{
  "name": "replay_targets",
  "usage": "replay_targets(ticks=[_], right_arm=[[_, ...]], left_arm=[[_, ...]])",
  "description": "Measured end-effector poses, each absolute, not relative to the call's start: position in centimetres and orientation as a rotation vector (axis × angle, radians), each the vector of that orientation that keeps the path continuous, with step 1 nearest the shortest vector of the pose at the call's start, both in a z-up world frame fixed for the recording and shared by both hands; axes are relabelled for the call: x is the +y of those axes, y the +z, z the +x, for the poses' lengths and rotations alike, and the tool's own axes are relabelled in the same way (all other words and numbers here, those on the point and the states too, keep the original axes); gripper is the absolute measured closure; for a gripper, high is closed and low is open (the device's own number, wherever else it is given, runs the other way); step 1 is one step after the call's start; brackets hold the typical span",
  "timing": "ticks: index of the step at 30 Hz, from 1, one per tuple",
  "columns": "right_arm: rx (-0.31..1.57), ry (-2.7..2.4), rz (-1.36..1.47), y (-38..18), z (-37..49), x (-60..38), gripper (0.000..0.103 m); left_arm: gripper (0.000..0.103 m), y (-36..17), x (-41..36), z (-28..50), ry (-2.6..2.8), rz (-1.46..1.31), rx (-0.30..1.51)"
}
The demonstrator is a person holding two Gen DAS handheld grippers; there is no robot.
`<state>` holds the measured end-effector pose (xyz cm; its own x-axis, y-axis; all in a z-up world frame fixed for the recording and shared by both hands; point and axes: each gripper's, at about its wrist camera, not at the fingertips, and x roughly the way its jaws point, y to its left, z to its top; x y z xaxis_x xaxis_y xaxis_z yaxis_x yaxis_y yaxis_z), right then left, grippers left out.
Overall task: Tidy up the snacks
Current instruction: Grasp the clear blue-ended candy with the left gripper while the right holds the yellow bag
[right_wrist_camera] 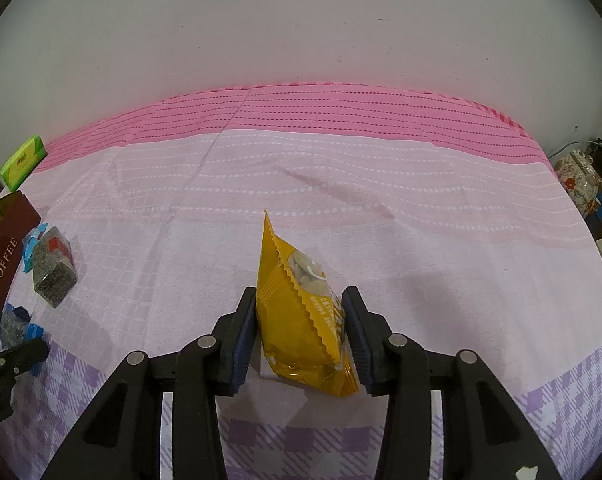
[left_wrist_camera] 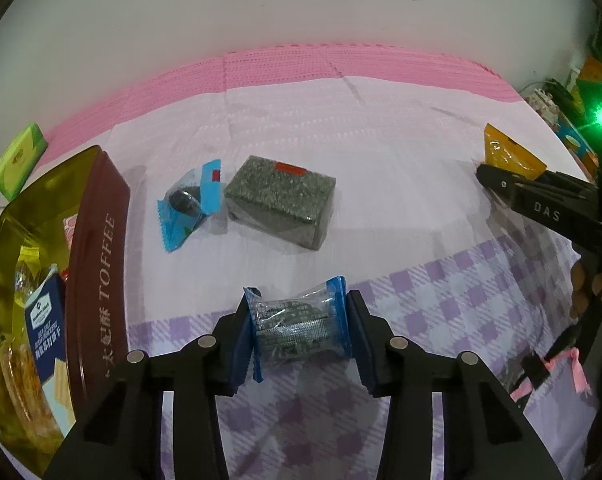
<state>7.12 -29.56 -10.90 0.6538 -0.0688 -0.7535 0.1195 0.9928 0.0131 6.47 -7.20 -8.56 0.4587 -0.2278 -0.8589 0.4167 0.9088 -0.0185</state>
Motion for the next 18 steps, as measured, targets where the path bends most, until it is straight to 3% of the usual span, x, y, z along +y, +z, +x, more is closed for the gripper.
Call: replay_targets(ticks=[18], right_arm=[[0.852,-0.107,0.064,-10.9,7.1,-29.6,0.061]], left_arm=[[0.059,-7.5,-6.1,5.8,-0.333,0.203,1.002]])
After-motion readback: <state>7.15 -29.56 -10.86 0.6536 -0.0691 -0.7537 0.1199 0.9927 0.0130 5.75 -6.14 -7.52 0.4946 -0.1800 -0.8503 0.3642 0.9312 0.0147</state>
